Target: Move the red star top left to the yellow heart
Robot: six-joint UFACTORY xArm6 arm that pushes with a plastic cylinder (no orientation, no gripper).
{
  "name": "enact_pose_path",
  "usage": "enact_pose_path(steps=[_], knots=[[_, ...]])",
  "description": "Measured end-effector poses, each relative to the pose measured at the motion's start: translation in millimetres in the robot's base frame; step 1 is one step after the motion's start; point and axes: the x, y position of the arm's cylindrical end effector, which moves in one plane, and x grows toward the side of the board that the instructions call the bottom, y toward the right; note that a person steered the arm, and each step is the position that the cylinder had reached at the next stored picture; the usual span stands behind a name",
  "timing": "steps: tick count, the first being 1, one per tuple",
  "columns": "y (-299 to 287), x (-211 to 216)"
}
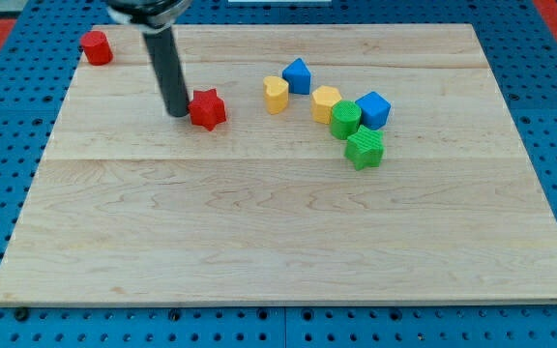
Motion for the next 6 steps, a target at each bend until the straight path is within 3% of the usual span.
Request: enact_pose_path(steps=[1,2,3,4,5,6], knots=[[22,-32],[-10,-16],[-15,34],[-4,55],[35,33],[51,-21]])
